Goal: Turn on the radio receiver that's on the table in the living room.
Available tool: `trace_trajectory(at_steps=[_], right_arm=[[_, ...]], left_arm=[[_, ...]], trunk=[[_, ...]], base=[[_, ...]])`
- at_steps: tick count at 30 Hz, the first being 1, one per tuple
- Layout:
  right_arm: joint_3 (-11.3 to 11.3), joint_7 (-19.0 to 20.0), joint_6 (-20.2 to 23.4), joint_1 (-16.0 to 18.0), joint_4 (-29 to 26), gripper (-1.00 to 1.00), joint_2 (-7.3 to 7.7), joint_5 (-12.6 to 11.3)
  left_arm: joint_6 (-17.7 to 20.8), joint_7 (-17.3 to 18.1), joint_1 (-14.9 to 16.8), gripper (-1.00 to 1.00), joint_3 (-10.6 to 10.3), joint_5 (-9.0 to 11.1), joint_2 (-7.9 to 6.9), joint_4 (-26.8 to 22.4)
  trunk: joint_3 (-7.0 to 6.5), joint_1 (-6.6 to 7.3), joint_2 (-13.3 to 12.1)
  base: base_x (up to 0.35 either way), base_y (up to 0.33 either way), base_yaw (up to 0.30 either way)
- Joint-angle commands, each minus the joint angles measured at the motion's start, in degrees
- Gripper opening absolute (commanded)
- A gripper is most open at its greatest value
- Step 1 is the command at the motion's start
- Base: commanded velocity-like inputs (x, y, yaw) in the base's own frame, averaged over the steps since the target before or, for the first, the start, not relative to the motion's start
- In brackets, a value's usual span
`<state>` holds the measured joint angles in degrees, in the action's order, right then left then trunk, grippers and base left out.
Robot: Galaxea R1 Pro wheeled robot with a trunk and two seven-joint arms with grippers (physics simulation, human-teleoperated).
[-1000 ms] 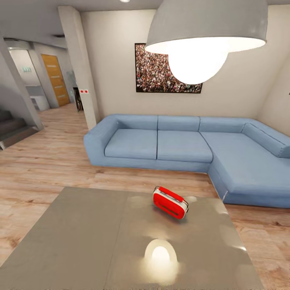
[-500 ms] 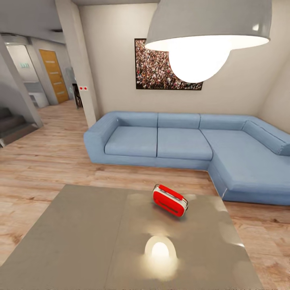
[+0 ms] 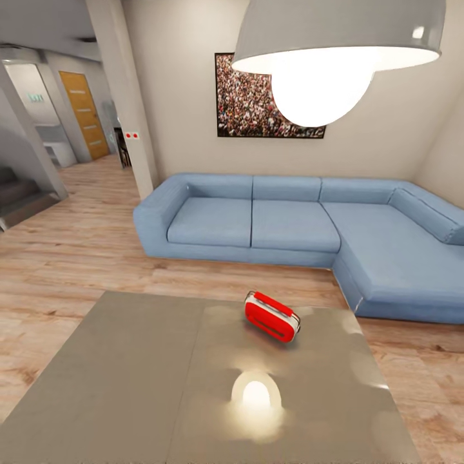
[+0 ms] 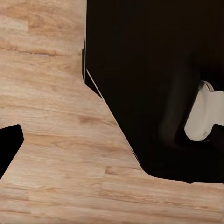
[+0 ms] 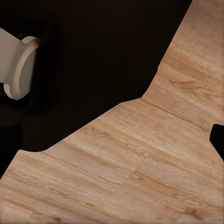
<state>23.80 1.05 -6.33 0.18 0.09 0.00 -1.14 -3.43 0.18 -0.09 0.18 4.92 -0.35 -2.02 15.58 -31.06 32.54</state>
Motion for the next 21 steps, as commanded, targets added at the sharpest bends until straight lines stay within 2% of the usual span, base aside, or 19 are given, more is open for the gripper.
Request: trace_trajectory(at_steps=[1,21], right_arm=[[0.00,0.00,0.00,0.00,0.00,1.00,0.00,0.00],[-0.07,0.00,0.00,0.00,0.00,1.00,0.07,0.00]], left_arm=[[0.00,0.00,0.00,1.00,0.00,0.00,0.00,0.00],[0.00,0.00,0.00,1.00,0.00,0.00,0.00,0.00]], trunk=[[0.10,0.00,0.00],[1.97,0.00,0.00]], base=[[0.000,0.000,0.000],[0.000,0.000,0.000]])
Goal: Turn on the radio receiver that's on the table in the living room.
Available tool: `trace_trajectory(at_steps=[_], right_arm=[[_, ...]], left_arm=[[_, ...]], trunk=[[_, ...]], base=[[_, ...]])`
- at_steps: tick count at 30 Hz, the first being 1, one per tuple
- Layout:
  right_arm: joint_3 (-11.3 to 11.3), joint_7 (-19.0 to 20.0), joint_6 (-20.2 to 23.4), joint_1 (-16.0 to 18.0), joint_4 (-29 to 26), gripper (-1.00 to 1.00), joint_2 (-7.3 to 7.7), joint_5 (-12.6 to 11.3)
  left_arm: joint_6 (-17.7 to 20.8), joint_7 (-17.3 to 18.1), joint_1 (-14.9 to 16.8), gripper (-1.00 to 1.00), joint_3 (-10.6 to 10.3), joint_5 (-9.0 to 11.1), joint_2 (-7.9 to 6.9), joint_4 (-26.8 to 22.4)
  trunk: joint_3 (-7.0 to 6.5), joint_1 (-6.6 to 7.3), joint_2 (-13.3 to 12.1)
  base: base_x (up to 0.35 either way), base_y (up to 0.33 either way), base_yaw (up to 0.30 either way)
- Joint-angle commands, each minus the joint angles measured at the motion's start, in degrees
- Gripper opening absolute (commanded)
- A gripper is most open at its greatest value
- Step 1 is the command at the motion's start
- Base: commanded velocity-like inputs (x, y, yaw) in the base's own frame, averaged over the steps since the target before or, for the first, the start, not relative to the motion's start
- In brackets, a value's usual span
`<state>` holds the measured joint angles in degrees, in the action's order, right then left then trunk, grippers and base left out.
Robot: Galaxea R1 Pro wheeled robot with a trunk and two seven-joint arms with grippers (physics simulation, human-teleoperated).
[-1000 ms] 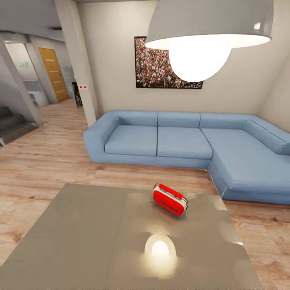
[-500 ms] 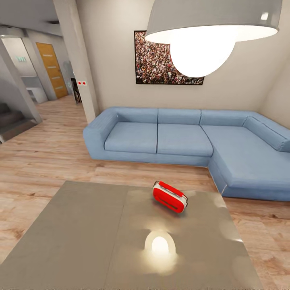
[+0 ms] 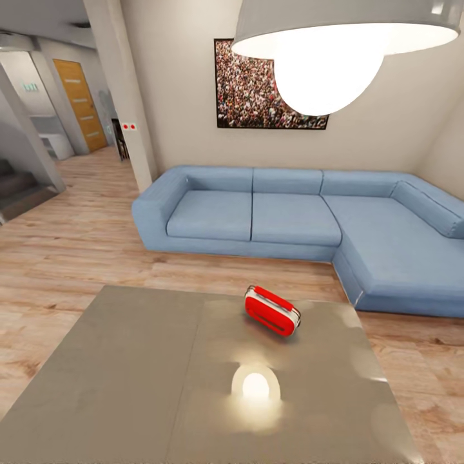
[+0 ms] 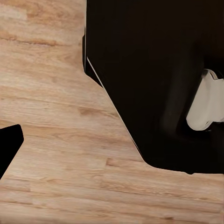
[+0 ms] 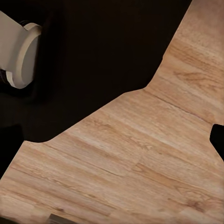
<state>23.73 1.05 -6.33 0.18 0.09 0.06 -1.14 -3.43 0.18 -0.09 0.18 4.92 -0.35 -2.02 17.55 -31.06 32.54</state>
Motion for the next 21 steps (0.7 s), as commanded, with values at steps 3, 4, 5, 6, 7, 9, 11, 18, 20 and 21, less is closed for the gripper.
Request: trace_trajectory(at_steps=[3,4,5,6,7,9,11,18,20,21], right_arm=[[0.00,0.00,0.00,0.00,0.00,1.00,0.02,0.00],[0.00,0.00,0.00,0.00,0.00,1.00,0.02,0.00],[0.00,0.00,0.00,0.00,0.00,1.00,0.02,0.00],[0.00,0.00,0.00,0.00,0.00,1.00,0.02,0.00],[0.00,0.00,0.00,0.00,0.00,1.00,-0.01,0.00],[0.00,0.00,0.00,0.00,0.00,1.00,0.00,0.00],[0.00,0.00,0.00,0.00,0.00,1.00,0.00,0.00],[0.00,0.00,0.00,0.00,0.00,1.00,-0.03,0.00],[0.00,0.00,0.00,0.00,0.00,1.00,-0.03,0.00],[0.00,0.00,0.00,0.00,0.00,1.00,-0.04,0.00]], left_arm=[[0.00,0.00,0.00,1.00,0.00,0.00,0.00,0.00],[0.00,0.00,0.00,1.00,0.00,0.00,0.00,0.00],[0.00,0.00,0.00,1.00,0.00,0.00,0.00,0.00],[0.00,0.00,0.00,1.00,0.00,0.00,0.00,0.00],[0.00,0.00,0.00,1.00,0.00,0.00,0.00,0.00],[0.00,0.00,0.00,1.00,0.00,0.00,0.00,0.00],[0.00,0.00,0.00,1.00,0.00,0.00,0.00,0.00],[0.00,0.00,0.00,1.00,0.00,0.00,0.00,0.00],[0.00,0.00,0.00,1.00,0.00,-0.01,0.00,0.00],[0.00,0.00,0.00,1.00,0.00,-0.01,0.00,0.00]], trunk=[[0.28,0.00,0.00],[0.38,0.00,0.00],[0.47,0.00,0.00],[0.56,0.00,0.00],[0.66,0.00,0.00],[0.85,0.00,0.00],[1.03,0.00,0.00],[1.69,0.00,0.00],[1.88,0.00,0.00],[1.97,0.00,0.00]], base=[[0.000,0.000,0.000],[0.000,0.000,0.000],[0.000,0.000,0.000],[0.000,0.000,0.000],[0.000,0.000,0.000],[0.000,0.000,0.000],[0.000,0.000,0.000],[0.000,0.000,0.000],[0.000,0.000,0.000],[0.000,0.000,0.000]])
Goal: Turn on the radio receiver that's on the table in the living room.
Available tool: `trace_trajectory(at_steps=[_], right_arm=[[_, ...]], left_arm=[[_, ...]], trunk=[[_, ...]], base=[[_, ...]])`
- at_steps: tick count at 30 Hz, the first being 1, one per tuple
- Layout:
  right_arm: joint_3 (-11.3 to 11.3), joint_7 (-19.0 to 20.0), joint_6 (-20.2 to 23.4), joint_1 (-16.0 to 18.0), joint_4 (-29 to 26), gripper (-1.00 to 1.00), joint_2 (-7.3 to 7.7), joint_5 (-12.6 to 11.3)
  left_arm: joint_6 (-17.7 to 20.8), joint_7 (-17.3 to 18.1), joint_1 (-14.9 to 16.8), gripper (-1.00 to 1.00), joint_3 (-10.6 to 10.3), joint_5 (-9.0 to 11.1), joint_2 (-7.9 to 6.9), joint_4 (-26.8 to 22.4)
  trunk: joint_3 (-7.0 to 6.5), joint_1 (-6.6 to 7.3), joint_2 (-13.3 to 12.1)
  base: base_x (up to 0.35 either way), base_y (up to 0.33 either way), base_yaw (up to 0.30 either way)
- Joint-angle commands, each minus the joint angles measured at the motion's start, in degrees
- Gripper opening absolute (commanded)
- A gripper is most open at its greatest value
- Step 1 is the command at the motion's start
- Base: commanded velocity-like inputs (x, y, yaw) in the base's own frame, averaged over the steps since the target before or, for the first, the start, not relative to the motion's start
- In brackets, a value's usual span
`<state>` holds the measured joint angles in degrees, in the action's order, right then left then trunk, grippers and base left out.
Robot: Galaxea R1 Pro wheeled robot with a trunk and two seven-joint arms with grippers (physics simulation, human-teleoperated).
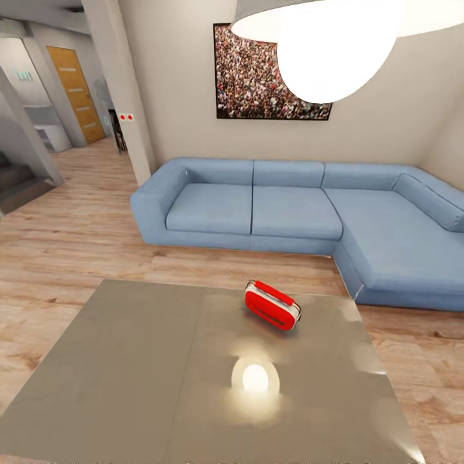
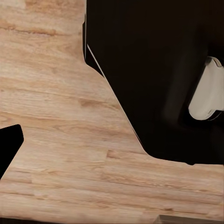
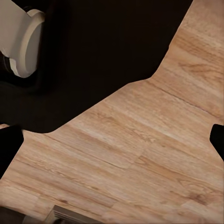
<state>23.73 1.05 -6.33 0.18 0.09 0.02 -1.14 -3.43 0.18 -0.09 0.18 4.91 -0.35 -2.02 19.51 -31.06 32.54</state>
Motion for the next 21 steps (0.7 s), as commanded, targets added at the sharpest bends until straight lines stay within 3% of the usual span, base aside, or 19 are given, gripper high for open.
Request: trace_trajectory(at_steps=[1,21], right_arm=[[0.00,0.00,0.00,0.00,0.00,1.00,0.02,0.00],[0.00,0.00,-0.01,0.00,0.00,1.00,0.06,0.00]], left_arm=[[0.00,0.00,0.00,1.00,0.00,0.00,0.00,0.00],[0.00,0.00,0.00,1.00,0.00,0.01,0.00,0.00]], trunk=[[0.10,0.00,0.00],[1.97,0.00,0.00]], base=[[0.000,0.000,0.000],[0.000,0.000,0.000]])
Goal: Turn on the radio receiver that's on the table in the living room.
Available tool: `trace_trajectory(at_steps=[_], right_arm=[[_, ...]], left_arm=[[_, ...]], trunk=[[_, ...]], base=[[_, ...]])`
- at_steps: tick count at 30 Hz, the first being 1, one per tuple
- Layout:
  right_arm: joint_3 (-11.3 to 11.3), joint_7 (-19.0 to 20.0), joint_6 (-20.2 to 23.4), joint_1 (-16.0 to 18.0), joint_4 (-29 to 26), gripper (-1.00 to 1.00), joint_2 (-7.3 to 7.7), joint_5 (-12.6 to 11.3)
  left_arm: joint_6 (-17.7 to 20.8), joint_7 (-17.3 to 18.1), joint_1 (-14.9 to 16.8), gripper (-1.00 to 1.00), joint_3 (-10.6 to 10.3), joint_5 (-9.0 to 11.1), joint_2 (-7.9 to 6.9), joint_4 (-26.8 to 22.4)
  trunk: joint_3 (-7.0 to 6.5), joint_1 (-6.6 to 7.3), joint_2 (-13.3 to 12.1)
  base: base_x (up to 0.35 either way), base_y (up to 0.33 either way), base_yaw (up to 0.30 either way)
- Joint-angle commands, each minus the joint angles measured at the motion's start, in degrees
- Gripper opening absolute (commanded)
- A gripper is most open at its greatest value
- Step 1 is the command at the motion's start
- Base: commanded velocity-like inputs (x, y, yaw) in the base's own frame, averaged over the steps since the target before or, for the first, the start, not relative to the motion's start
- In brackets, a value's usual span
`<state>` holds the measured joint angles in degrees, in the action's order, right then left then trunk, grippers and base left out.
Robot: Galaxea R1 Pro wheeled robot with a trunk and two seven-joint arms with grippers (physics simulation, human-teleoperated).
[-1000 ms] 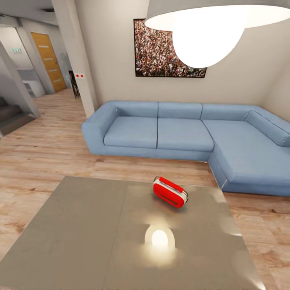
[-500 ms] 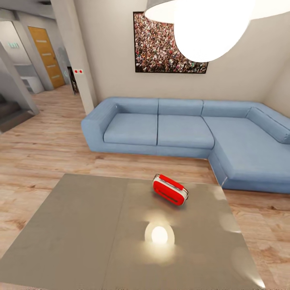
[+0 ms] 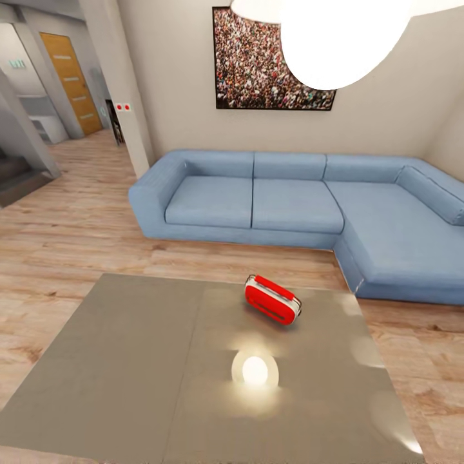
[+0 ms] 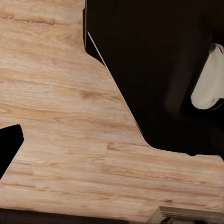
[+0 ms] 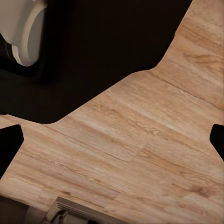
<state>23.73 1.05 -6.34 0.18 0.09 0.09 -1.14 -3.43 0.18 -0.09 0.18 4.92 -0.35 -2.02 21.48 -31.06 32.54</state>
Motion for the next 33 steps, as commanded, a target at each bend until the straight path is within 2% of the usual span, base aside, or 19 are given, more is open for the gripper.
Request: trace_trajectory(at_steps=[1,27,33], right_arm=[[0.00,0.00,0.00,0.00,0.00,1.00,0.00,0.00],[0.00,0.00,0.01,0.00,0.00,1.00,0.00,0.00],[0.00,0.00,0.01,0.00,0.00,1.00,-0.01,0.00]], left_arm=[[0.00,0.00,0.00,1.00,0.00,0.00,0.00,0.00],[0.00,0.00,0.00,1.00,0.02,0.00,0.00,0.00],[0.00,0.00,0.00,1.00,0.00,0.00,0.00,0.00]], trunk=[[0.10,0.00,0.00],[2.51,0.00,0.00],[2.69,0.00,0.00]], base=[[0.000,0.000,0.000],[0.000,0.000,0.000],[0.000,0.000,-0.005]])
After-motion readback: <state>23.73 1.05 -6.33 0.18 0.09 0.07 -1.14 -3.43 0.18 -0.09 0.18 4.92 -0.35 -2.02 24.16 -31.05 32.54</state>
